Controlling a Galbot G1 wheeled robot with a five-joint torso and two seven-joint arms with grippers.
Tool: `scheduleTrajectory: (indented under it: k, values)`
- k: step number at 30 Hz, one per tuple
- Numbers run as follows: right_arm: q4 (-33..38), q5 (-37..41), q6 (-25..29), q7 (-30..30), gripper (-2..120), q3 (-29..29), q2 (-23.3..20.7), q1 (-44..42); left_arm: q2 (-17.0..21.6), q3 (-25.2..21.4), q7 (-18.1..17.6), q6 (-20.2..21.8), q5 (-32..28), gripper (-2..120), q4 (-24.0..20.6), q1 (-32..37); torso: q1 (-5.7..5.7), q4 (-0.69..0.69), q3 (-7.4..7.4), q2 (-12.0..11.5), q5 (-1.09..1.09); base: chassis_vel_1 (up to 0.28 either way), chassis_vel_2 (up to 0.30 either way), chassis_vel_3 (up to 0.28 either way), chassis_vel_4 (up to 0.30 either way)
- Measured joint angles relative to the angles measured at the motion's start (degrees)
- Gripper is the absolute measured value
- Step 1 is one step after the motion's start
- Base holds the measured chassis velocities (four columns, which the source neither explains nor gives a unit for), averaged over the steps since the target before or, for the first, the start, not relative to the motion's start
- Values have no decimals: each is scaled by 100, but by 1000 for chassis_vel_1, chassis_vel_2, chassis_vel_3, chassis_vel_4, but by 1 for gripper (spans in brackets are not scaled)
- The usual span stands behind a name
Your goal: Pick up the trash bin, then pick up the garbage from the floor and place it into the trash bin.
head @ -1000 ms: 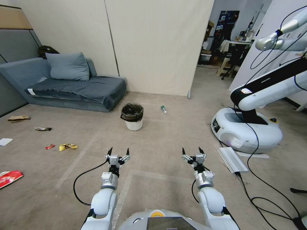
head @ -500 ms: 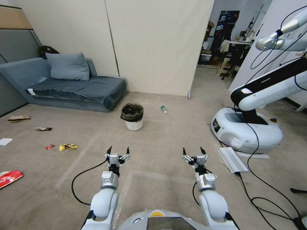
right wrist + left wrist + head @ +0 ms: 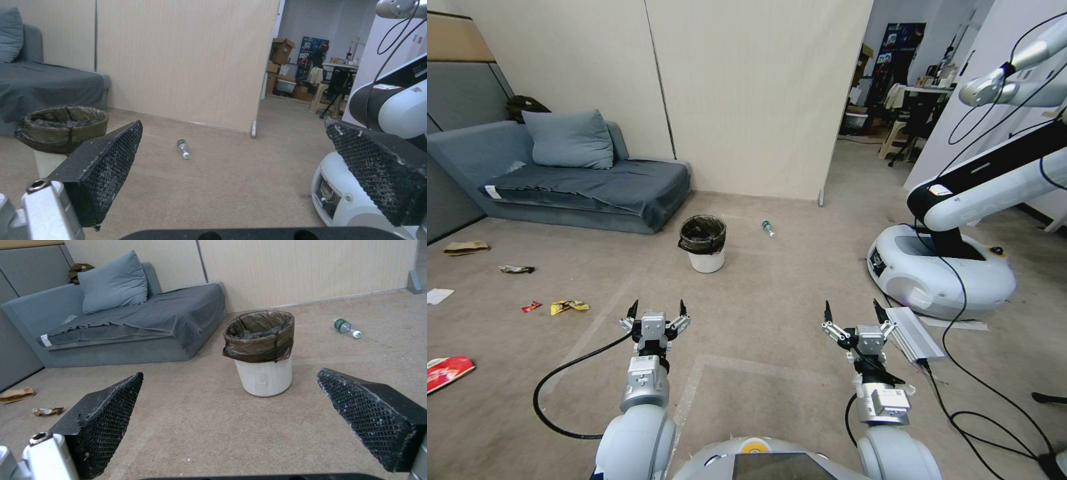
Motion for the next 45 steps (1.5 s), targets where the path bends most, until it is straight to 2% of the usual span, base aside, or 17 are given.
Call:
scheduleTrajectory:
  k: [29, 45]
  values:
    - [-39, 129, 9, 31, 100, -24, 4, -26, 18, 4, 0, 28, 107, 100, 53, -30, -1, 0, 0, 0, -1, -1, 2, 2, -2]
    - [-47, 154, 19, 61, 100, -23, 0, -9, -21, 7, -34, 79, 185, 100, 50, -32, 1, 0, 1, 0, -3, -186, 184, 184, -181]
